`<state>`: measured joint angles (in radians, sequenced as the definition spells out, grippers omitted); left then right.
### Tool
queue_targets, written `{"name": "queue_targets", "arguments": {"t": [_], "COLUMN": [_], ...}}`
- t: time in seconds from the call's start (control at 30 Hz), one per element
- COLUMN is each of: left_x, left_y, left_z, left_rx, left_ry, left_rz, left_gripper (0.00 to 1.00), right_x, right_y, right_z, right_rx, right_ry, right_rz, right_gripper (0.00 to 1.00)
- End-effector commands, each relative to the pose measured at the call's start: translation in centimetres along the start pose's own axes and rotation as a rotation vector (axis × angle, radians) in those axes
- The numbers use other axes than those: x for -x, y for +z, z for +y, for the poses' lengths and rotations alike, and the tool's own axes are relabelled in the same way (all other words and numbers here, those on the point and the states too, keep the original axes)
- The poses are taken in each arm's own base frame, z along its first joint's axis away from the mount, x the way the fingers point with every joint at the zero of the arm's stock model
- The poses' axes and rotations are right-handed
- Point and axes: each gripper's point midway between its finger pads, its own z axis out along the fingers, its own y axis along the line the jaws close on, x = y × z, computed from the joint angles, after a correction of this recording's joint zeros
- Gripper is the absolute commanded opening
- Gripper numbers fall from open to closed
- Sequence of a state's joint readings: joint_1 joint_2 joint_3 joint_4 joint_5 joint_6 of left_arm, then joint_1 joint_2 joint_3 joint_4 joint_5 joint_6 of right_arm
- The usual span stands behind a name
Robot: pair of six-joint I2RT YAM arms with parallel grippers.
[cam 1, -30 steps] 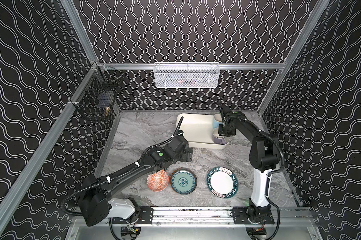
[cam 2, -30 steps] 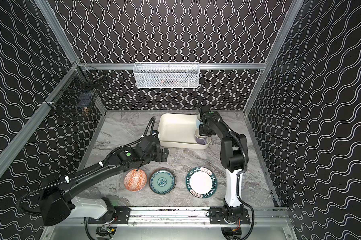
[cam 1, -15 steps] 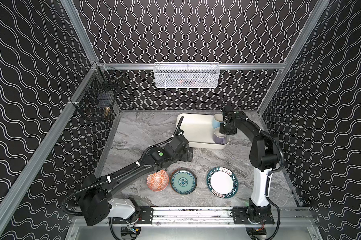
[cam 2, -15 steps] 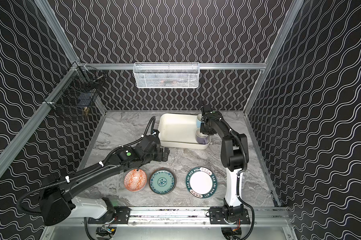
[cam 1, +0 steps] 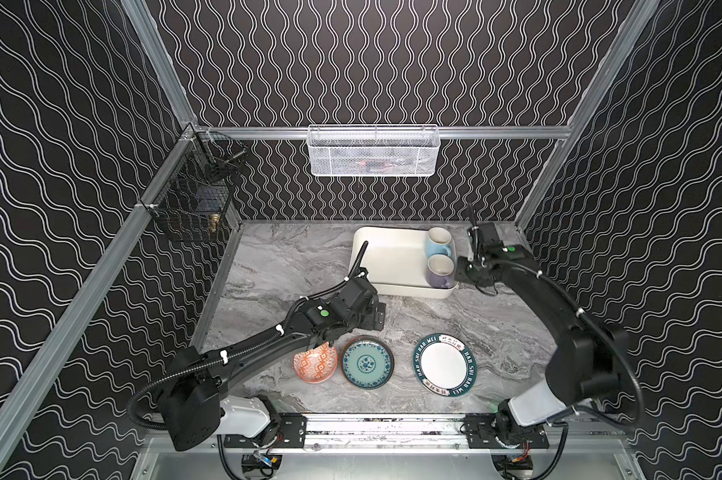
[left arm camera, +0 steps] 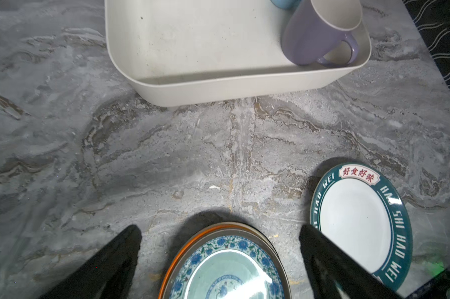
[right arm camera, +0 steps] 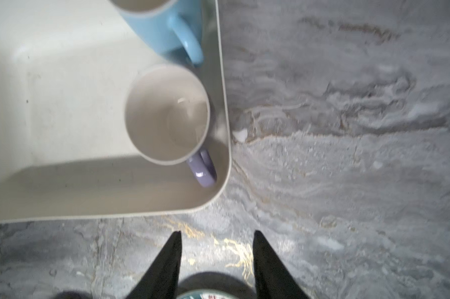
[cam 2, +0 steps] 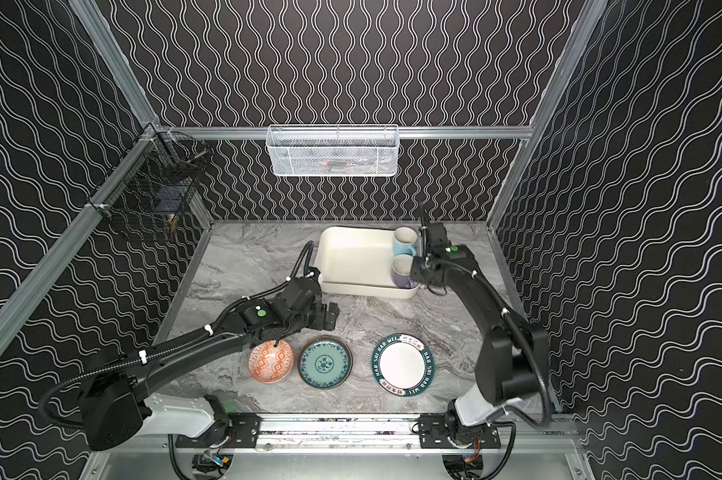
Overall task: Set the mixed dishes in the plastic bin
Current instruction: 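Open the right gripper and withdraw it from the bin, then lower the right gripper onto the white plate's rim while the left gripper moves beside it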
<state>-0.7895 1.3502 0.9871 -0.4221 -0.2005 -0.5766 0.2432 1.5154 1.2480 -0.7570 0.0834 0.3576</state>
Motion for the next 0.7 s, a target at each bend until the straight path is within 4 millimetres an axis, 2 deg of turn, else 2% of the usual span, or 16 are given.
{"name": "queue_targets", "arguments": {"t": [0.0, 0.17, 0.23, 0.33, 0.43, 0.53, 0.67], "left_x": [-0.6, -2.2, -2.6, -2.8, -3.2, -3.7, -3.8], "left_y": [-0.1, -0.3, -0.3, -0.1, 0.7, 1.7, 2.9], "left_z": [-0.7, -0.2, -0.7, -2.7, -5.2, -7.6, -9.8], "left_rx": [-0.03, -0.022, -0.036, -0.069, -0.096, -0.123, -0.162], "left_ry": [-0.025, -0.039, -0.036, -0.01, 0.04, 0.09, 0.117], "left_rz": [-0.006, 0.008, 0.017, 0.022, 0.044, 0.068, 0.085], "left_gripper": [0.99, 0.99, 0.98, 0.97, 0.97, 0.96, 0.98], "right_x": [-3.1, -8.3, -10.3, -11.7, -12.9, -13.8, -15.2], "right_y": [-0.2, -0.2, 0.1, -0.2, -0.7, -1.2, -1.7], "right_z": [2.4, 3.5, 2.9, 0.7, -0.8, -2.5, -3.4], "right_rx": [0.101, 0.036, 0.041, -0.024, -0.06, -0.104, -0.089], "right_ry": [0.004, -0.069, -0.049, -0.005, 0.042, 0.109, 0.197], "right_rz": [0.024, 0.078, 0.097, 0.092, 0.097, 0.079, 0.075], "right_gripper": [0.46, 0.46, 0.46, 0.5, 0.61, 0.67, 0.7]}}
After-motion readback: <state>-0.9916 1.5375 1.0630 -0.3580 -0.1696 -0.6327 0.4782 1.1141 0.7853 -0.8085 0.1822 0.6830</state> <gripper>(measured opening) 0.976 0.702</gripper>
